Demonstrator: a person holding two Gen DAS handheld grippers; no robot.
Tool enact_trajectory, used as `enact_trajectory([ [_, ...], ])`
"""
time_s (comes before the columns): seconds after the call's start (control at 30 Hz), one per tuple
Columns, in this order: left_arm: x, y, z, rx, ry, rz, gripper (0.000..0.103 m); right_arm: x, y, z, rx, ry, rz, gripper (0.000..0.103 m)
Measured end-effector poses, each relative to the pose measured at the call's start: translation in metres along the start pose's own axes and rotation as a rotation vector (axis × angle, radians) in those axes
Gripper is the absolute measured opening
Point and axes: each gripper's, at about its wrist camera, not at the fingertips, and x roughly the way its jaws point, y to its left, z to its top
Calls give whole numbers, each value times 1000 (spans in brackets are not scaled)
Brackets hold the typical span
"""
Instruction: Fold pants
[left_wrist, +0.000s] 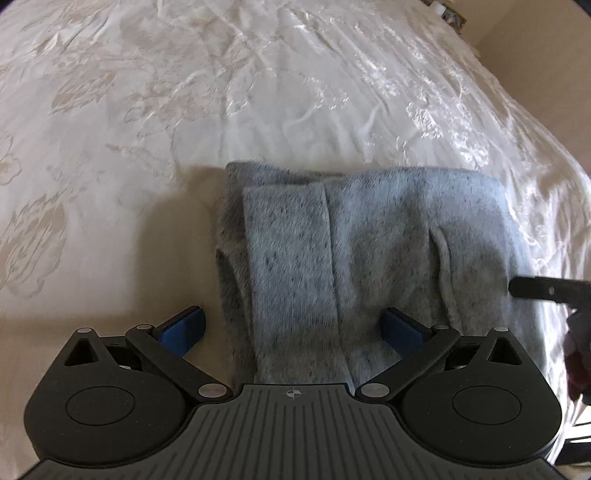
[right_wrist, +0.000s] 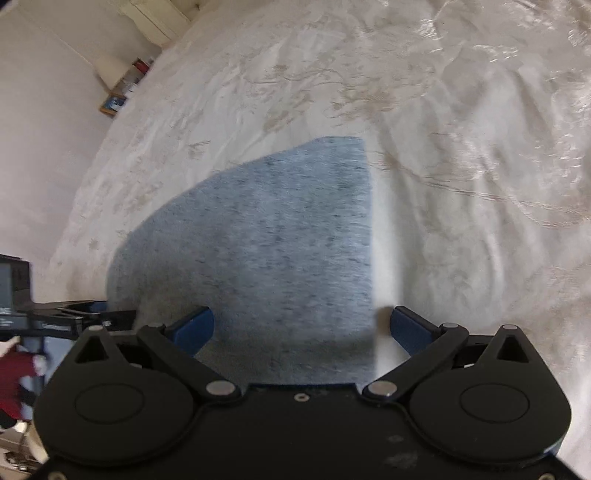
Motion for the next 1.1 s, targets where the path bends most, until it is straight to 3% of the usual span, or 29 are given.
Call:
enact_trajectory([
  [0.2, 7, -12, 11, -15, 1, 9, 101, 15, 25, 1, -67, 79, 48, 103],
  [0.23, 3, -13, 11, -30, -20, -3, 85, 15, 30, 0, -81, 82, 31, 96],
  [0.3, -2, -19, 12, -56, -41, 0, 56, 13, 36, -1, -105, 74, -45, 52],
  [0.33, -7, -24, 12, -75, -48, -13, 42, 8, 37, 0, -98, 64, -51, 43],
  [0.37, -11, -30, 11, -84, -62, 3, 34, 2, 36, 2, -84, 53, -46, 30],
  [0.43, -22, -39, 9, -89, -95, 21, 29, -10, 44, 3, -100, 40, -56, 22],
  [0.6, -59, -42, -1, -152, -169, 7, 27, -27, 96, 11, -228, 41, -25, 19],
  [0.73, -105, -33, -13, -162, -259, 64, 27, -25, 154, 20, -337, 44, 38, 19],
  [1.0, -178, 65, -29, -304, -300, 184, 31, 36, 254, 50, -359, 116, 241, 19],
  [1.07, -181, 93, -34, -335, -291, 253, 42, 58, 273, 54, -397, 105, 220, 23],
  [1.1, -180, 106, -38, -351, -284, 314, 42, 73, 279, 56, -406, 103, 163, 32],
])
